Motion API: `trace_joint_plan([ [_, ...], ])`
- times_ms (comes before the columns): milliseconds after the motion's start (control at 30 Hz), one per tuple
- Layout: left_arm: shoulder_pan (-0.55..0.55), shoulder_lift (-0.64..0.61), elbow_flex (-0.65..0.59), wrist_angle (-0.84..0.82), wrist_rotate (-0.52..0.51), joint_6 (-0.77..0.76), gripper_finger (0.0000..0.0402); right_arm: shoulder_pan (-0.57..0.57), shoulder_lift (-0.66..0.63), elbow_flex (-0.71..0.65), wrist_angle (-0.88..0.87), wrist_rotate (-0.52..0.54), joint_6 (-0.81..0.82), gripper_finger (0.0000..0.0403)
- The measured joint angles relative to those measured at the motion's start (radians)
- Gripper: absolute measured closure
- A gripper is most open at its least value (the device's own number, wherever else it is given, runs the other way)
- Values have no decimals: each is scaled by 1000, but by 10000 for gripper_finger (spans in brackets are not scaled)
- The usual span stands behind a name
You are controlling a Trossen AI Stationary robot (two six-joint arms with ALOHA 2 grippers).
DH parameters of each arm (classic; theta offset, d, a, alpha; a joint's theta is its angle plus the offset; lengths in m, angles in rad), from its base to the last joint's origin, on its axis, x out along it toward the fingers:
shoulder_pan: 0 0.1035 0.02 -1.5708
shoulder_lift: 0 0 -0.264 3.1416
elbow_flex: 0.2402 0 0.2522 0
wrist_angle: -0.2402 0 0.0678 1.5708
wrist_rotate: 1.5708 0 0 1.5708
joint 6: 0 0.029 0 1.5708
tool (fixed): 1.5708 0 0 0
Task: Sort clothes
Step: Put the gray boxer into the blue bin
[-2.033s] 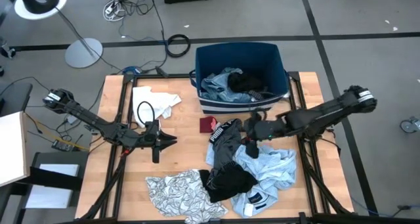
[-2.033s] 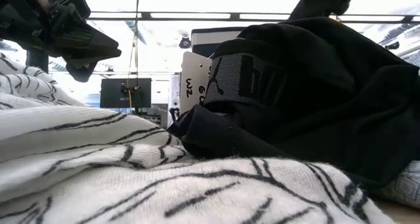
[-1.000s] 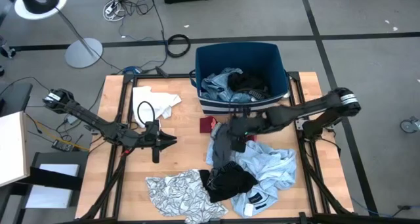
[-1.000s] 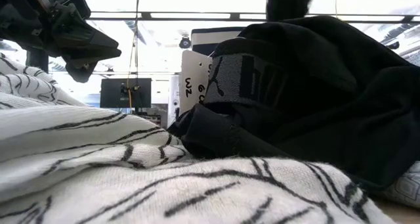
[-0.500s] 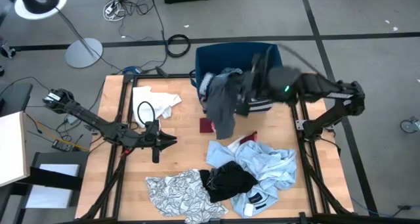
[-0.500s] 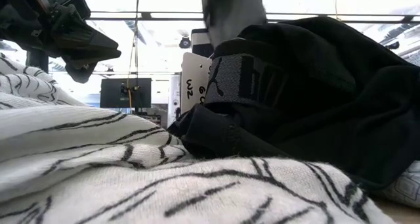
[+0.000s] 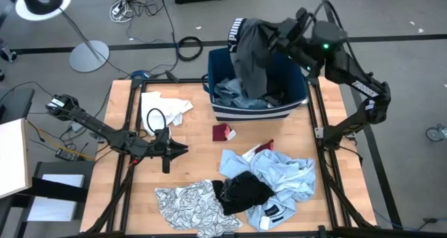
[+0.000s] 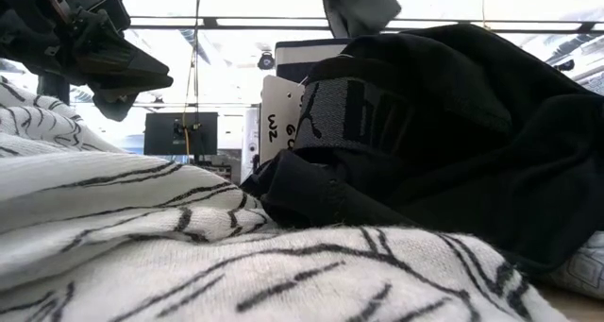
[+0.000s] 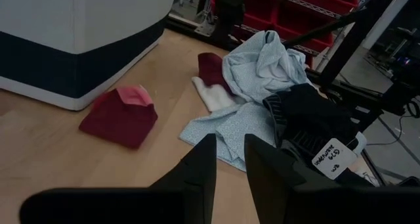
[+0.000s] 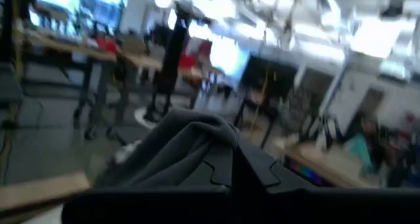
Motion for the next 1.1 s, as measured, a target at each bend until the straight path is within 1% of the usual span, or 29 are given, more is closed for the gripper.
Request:
trace_joint_plan([
  [100, 0, 0, 0, -2, 0, 0, 316, -51, 1, 0, -160, -56, 154, 401],
  [267, 0, 0, 0, -5, 0, 0, 316, -142, 53, 0, -524, -148, 381, 400],
  [400, 0, 0, 0, -6, 0, 0, 316, -203, 137, -1, -744, -231, 491, 384],
  [500, 0, 0, 0, -6, 0, 0, 316, -236, 214, -1, -829, -301, 538, 358],
  [600, 0, 0, 0, -6, 0, 0, 316, -253, 304, -1, -868, -371, 556, 320],
  [833, 0, 0, 0, -6, 0, 0, 316, -263, 524, -1, -832, -372, 529, 235],
  [967, 0, 0, 0, -6, 0, 0, 316, -271, 628, -1, -799, -393, 515, 200],
  [1100, 0, 0, 0, -9, 0, 0, 316, -282, 703, -1, -721, -447, 513, 179],
])
